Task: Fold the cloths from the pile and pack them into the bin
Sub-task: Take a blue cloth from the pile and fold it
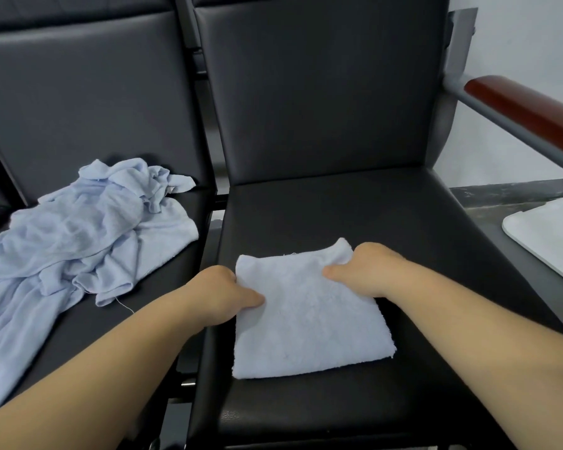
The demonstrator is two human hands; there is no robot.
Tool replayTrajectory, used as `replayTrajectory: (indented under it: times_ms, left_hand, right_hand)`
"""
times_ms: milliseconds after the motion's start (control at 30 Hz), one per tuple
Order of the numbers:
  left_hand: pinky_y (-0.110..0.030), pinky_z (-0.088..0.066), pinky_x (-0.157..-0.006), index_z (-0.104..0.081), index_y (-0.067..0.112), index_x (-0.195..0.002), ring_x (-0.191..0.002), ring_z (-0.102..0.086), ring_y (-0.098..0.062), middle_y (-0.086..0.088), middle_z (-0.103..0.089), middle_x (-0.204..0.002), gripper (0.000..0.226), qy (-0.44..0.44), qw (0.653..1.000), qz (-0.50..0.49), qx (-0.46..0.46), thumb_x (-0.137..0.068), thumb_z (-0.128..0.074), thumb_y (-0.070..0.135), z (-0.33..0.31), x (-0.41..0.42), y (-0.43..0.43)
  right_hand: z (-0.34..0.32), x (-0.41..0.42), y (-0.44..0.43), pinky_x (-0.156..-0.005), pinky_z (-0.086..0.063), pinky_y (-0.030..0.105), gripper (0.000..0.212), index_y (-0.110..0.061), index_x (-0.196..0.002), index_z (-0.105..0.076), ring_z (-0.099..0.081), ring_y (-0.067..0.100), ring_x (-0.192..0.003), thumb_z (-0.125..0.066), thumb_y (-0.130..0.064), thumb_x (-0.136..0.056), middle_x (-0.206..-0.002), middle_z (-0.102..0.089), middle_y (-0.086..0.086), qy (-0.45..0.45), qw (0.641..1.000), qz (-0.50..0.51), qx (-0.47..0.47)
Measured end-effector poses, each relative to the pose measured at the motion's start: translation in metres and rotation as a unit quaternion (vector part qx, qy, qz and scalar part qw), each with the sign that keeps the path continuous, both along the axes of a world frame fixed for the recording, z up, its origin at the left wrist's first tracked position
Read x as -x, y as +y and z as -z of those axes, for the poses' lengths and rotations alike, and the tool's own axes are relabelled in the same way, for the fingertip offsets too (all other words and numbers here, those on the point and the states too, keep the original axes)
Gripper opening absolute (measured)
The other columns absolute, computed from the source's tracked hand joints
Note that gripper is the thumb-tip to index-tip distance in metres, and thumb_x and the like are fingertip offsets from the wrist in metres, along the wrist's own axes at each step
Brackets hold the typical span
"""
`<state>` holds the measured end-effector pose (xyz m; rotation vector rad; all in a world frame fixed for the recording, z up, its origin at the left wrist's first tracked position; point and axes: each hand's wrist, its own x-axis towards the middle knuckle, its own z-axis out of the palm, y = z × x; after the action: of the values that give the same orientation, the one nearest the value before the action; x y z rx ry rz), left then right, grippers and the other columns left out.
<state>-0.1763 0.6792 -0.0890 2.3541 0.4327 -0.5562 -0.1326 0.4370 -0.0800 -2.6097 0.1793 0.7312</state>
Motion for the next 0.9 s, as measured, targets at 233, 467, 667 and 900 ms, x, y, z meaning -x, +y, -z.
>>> replayTrajectory:
  times_ms: [233, 467, 667, 900]
  left_hand:
    - [-0.043, -0.057, -0.088, -0.066, 0.023, -0.112, -0.093, -0.070, -0.020, -0.006, -0.075, -0.109, 0.020, -0.021, 0.982, -0.028, 0.187, -0.096, -0.053, 0.026, -0.027, 0.012, -0.016]
    - [-0.037, -0.055, -0.076, -0.054, 0.025, -0.105, -0.093, -0.065, -0.017, 0.003, -0.066, -0.103, 0.019, -0.242, 0.956, 0.001, 0.164, -0.100, -0.048, 0.043, -0.095, 0.027, -0.093]
    - [-0.030, -0.048, -0.067, -0.055, 0.025, -0.099, -0.081, -0.062, -0.013, 0.005, -0.063, -0.092, 0.020, -0.249, 0.932, 0.199, 0.172, -0.100, -0.052, 0.045, -0.113, 0.042, -0.253]
    - [-0.027, -0.037, -0.062, -0.053, 0.010, -0.102, -0.076, -0.052, -0.012, -0.005, -0.062, -0.095, 0.032, -0.166, 0.872, 0.451, 0.090, -0.103, -0.049, 0.042, -0.058, 0.071, -0.438]
  right_hand:
    - [-0.005, 0.019, -0.004, -0.095, -0.054, 0.041, 0.040, -0.024, -0.135, -0.056, -0.064, 0.018, -0.104, -0.049, -0.048, -0.103, -0.120, -0.064, -0.004, -0.053, 0.966, 0.073, -0.242]
    - [-0.094, 0.053, -0.076, -0.090, -0.050, 0.040, 0.043, -0.026, -0.138, -0.049, -0.058, 0.015, -0.105, -0.047, -0.053, -0.105, -0.121, -0.058, -0.008, -0.272, 0.924, 0.129, -0.234]
    - [-0.087, 0.158, -0.214, -0.077, -0.044, 0.036, 0.034, -0.022, -0.125, -0.053, -0.057, 0.014, -0.092, -0.052, -0.049, -0.103, -0.106, -0.059, -0.008, -0.350, 0.842, 0.349, -0.216]
    - [0.005, 0.274, -0.333, -0.066, -0.040, 0.032, 0.023, -0.017, -0.110, -0.051, -0.054, 0.007, -0.081, -0.056, -0.039, -0.102, -0.102, -0.061, -0.003, -0.321, 0.718, 0.587, -0.190]
